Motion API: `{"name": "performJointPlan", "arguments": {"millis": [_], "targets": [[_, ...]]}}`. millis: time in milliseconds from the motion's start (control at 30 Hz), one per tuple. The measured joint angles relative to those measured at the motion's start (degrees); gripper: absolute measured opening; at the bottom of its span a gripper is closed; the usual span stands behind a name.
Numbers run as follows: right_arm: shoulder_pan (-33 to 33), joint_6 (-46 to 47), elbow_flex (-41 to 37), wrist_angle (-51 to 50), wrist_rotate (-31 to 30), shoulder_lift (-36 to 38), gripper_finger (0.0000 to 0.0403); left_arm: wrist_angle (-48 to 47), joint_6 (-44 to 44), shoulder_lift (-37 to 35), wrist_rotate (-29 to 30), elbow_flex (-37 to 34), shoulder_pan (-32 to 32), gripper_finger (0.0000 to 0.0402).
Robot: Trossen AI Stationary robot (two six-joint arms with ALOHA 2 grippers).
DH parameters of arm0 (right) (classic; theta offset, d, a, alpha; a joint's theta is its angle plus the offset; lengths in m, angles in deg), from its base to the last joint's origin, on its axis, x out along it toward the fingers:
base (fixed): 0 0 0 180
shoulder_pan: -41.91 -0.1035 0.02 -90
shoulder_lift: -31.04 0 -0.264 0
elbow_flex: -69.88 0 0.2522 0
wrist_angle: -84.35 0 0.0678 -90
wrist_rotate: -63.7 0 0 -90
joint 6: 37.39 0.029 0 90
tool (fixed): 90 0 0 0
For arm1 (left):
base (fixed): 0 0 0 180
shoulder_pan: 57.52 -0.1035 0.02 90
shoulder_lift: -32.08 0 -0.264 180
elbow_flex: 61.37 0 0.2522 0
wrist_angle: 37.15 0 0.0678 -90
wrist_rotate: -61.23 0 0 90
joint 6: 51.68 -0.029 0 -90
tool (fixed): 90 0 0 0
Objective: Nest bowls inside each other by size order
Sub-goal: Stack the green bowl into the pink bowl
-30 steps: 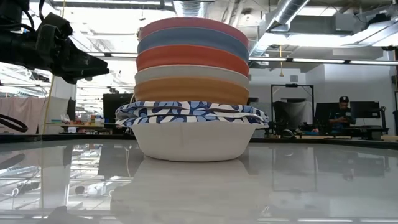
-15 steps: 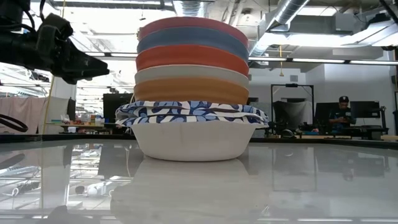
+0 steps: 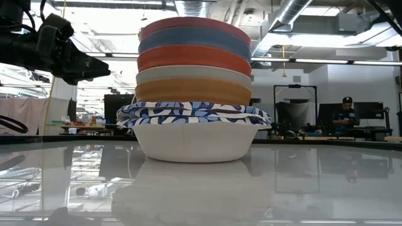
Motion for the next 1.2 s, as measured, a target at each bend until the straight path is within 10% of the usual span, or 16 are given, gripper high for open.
{"name": "performJointPlan", "arguments": {"millis": [600,1200], "targets": [[0.9,-6.8,13.0,11.1,1.0,-11.6,0.0153,-0.1,0.0,0.4,0.0,0.0,0.0,0.0185],[0.7,-7.0,13.6,-3.4,1.0,-11.5,0.0153,0.0,0.0,0.7,-0.1,0.0,0.0,0.0185]]}}
